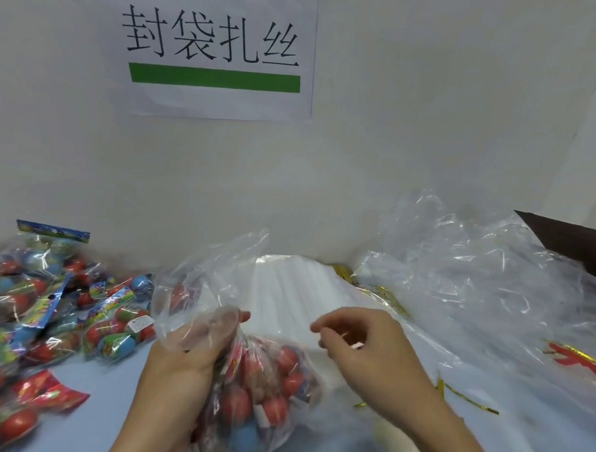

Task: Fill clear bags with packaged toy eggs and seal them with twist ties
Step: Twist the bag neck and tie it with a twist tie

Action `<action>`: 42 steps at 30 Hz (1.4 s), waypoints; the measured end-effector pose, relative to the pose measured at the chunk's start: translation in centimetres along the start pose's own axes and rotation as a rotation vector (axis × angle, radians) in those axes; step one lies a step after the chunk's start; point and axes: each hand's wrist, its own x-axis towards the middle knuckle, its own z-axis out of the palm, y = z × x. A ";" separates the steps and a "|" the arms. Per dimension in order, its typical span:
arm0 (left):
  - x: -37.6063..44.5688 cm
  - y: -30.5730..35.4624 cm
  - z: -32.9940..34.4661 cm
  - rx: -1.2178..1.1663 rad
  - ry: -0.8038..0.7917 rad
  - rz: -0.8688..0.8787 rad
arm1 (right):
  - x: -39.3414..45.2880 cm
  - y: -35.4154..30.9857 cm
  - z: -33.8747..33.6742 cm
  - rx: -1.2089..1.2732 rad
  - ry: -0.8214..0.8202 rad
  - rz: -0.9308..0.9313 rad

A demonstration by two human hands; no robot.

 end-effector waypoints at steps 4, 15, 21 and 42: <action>0.1 -0.4 -0.2 -0.096 -0.006 -0.022 | -0.5 1.4 -3.9 -0.419 -0.280 0.171; 0.4 -0.5 -0.4 -0.315 -0.074 -0.210 | -0.8 2.1 -2.4 -0.682 -0.317 0.326; 0.4 -0.3 -0.4 -0.331 -0.087 -0.232 | -0.6 2.3 -2.7 -0.609 -0.342 0.323; 0.7 -1.0 0.1 -0.097 -0.024 -0.089 | 0.8 1.0 -0.4 0.311 0.247 0.113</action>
